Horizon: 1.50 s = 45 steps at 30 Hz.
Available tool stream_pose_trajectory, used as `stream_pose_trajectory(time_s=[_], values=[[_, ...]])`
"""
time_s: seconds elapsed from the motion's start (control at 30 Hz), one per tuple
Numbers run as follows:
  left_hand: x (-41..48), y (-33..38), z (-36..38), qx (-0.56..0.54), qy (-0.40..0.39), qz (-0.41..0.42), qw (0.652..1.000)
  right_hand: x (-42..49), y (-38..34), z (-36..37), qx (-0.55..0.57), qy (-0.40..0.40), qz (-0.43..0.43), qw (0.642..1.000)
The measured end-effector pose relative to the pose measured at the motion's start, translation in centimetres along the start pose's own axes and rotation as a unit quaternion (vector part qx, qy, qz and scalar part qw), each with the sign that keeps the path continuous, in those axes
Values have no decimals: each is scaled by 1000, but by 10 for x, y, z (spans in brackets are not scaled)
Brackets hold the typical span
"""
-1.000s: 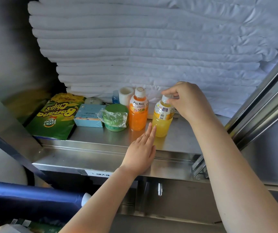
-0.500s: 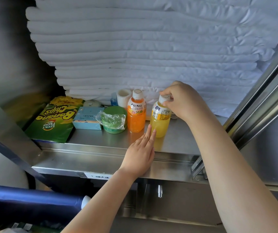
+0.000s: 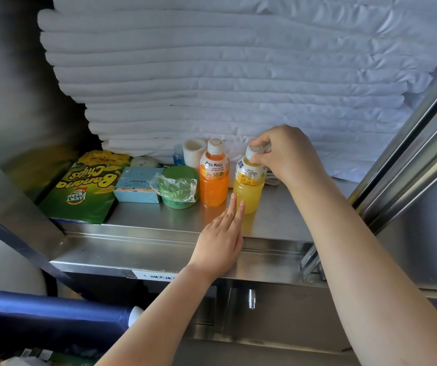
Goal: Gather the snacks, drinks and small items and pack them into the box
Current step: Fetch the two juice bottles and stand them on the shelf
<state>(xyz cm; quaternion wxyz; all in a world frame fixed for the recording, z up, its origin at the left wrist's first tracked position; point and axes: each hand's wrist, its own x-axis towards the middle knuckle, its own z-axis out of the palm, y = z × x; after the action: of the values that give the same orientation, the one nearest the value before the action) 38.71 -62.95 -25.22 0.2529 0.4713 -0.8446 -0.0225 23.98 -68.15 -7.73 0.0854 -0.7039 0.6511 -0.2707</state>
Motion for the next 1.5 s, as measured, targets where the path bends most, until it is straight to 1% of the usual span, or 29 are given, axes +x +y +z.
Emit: stream_pose_trajectory(time_s=[0.3,0.37,0.47,0.53,0.7,0.87,1.1,1.2,1.27,1.3,1.37,1.43,1.5], values=[[0,0,1,11,13,5,1000,6,-1,7,17,30,8,999],[0,-1,2,13,13,7,1000,6,2,6,15,16,-6,1000],[0,-2,2,15,11,9,1000,5,6,6,33,-25,-32,999],[0,-3,3,18,12,10,1000,4,9,6,37,-32,-33,998],[0,-2,3,19,11,17,1000,8,11,9,57,-12,-13,998],[0,0,2,19,7,0,1000,12,9,17,80,22,-1,997],[0,1,-1,21,-6,4,1000,14,11,19,71,38,-5,997],[1,4,-5,35,-21,-3,999,3,16,31,94,51,-14,994],[-1,4,-7,46,-27,-2,999,-14,27,47,120,59,1,991],[-3,2,-7,59,-33,2,998,-25,35,57,142,56,23,988],[-11,-2,-10,106,-41,3,993,-45,48,77,177,22,68,982],[-19,-7,-13,139,-49,-20,989,-55,55,95,194,-17,77,978],[-23,-10,-15,142,-61,-55,987,-55,55,107,188,-17,73,979]])
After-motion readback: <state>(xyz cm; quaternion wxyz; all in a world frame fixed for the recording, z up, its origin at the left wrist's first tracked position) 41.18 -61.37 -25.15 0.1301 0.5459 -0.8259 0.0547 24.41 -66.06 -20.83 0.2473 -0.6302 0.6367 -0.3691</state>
